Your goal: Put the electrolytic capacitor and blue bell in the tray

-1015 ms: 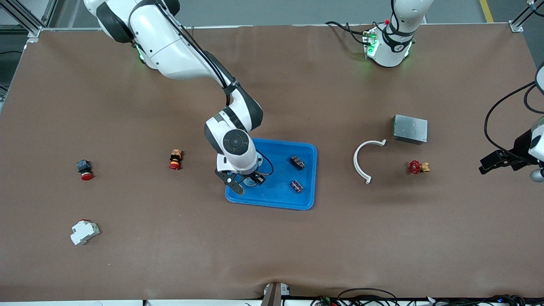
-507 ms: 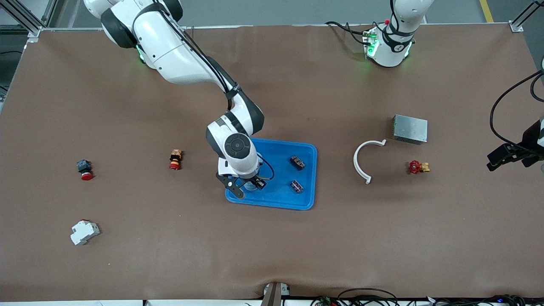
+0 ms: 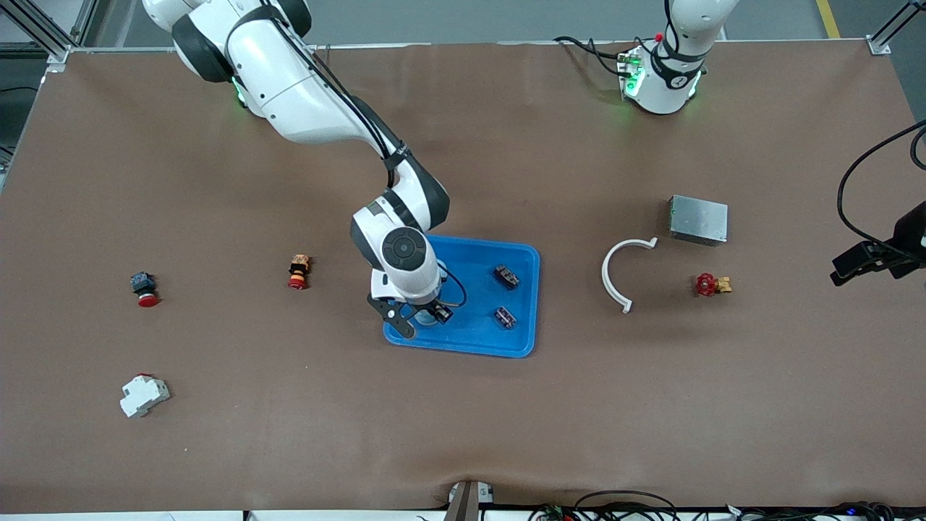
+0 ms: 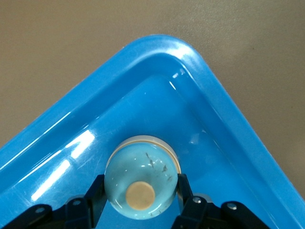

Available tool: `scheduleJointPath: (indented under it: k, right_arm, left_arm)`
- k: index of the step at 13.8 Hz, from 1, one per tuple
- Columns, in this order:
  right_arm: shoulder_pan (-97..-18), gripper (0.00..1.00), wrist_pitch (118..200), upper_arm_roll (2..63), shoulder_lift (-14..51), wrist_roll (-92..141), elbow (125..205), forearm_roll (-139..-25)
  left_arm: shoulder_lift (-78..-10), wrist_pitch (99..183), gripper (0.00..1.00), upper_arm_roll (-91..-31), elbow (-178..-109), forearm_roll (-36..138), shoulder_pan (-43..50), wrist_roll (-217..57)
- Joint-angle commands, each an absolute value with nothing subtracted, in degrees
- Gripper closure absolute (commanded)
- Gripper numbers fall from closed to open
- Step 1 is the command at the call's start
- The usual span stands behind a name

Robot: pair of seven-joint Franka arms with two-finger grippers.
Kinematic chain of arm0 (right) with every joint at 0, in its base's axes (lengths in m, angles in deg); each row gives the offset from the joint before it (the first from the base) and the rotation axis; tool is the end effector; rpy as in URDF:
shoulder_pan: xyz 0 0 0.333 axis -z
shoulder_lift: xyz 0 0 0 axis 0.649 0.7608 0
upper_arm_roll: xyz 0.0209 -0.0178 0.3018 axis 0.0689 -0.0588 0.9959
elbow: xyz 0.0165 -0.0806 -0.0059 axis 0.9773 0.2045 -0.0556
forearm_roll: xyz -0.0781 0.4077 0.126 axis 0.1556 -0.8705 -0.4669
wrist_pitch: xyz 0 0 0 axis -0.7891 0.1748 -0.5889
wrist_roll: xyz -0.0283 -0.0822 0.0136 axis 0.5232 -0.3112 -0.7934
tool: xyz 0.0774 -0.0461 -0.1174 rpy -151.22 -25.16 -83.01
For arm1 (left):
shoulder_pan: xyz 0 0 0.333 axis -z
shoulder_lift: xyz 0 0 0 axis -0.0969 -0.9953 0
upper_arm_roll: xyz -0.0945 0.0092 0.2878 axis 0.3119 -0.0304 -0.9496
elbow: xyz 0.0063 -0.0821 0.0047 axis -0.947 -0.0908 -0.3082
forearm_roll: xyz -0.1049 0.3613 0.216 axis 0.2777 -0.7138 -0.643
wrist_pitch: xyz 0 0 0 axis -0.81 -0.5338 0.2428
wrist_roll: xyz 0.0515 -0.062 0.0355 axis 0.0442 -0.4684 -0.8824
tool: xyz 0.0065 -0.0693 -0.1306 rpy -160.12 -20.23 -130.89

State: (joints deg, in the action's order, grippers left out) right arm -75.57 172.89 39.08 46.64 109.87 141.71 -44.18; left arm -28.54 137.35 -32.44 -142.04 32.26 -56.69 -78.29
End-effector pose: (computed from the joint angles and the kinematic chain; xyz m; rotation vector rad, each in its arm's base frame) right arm 0.6230 0.4537 0.1179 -2.8901 1.1576 -0.0257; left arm 0.6561 0.0860 0.4573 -3.0948 -0.1709 -0.2313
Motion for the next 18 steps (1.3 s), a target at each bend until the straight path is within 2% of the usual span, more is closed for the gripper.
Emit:
scheduleJointPath:
  k: [1,2,3,4,12,15,18]
  right_arm:
    - [-76.41,1.0,173.36,38.01,49.47,111.1,138.92,-43.07]
    - [-76.41,1.0,173.36,37.83,49.47,111.1,138.92,-43.07]
    - [-76.41,0.25,173.36,37.83,49.47,111.1,138.92,-43.07]
    - [-76.59,0.0,173.36,37.83,49.38,111.1,139.0,-42.29]
    - [-76.85,0.0,173.27,38.1,48.68,111.01,138.92,-40.35]
    - [-76.94,0.0,173.8,38.01,48.94,110.83,138.83,-39.91]
    - [-76.33,0.0,173.54,38.01,48.94,110.31,138.13,-39.99]
  left_arm:
    - [-27.05,133.8,0.0,-32.4,-140.89,34.29,-56.89,-76.93]
    - [-26.97,132.58,0.0,-32.48,-140.89,34.82,-56.71,-76.93]
    - [-26.97,132.31,0.0,-32.75,-140.89,35.17,-55.93,-77.01]
    - [-26.79,132.31,0.0,-33.97,-140.98,35.26,-54.01,-77.02]
    - [-22.4,130.81,0.0,-66.63,-141.77,39.74,-22.03,-76.93]
    - [-21.78,130.37,0.0,-73.95,-142.65,40.36,-14.19,-76.93]
    - [-20.55,130.37,0.0,-84.22,-143.7,40.89,-4.19,-76.93]
